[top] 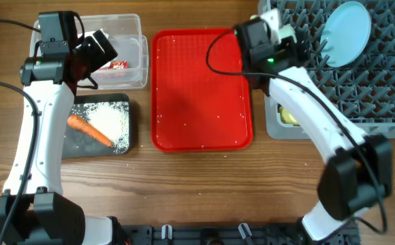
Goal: Sort waste into correct bins and load items into the dishwasher rack
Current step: 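Lift the white bowl and place it upright in the rack, then release the bowl and withdraw the right gripper from the rack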
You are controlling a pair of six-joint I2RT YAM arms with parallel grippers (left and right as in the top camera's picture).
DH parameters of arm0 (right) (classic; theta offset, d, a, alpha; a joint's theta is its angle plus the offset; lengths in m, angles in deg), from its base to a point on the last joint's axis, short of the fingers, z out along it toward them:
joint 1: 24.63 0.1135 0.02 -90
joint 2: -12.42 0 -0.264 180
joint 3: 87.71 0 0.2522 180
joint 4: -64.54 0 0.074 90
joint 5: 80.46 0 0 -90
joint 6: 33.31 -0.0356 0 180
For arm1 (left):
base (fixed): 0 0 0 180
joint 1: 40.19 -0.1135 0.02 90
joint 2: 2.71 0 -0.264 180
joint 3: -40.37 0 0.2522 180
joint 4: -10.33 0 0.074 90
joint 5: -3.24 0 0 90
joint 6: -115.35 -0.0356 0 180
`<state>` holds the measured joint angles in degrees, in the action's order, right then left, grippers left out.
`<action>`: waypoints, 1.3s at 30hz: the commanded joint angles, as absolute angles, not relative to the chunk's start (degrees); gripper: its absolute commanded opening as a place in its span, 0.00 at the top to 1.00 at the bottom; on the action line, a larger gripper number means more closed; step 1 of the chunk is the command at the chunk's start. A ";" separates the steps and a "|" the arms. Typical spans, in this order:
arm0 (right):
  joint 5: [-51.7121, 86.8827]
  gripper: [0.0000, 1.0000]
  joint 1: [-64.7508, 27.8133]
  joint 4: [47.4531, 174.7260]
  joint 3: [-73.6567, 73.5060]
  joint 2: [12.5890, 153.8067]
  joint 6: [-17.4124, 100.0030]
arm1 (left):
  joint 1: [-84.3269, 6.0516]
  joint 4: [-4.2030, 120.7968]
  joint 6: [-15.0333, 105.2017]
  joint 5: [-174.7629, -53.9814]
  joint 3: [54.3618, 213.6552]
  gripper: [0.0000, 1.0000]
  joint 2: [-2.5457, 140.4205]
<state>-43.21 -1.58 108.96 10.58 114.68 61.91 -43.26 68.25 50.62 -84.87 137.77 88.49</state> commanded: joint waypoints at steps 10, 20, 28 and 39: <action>0.96 0.00 1.34 108.67 11.72 81.94 64.07 | -43.48 68.21 51.32 -84.10 137.70 0.00 88.93; 4.90 0.00 1.30 122.47 11.50 81.44 70.65 | -43.48 68.21 51.32 -84.10 137.70 0.00 88.93; 18.43 0.00 -11.75 89.29 -24.87 62.31 71.76 | -43.48 68.21 51.32 -84.10 137.70 0.00 88.93; 24.15 0.00 -20.75 70.12 -68.17 25.18 71.52 | -43.48 68.21 51.32 -84.10 137.70 0.00 88.93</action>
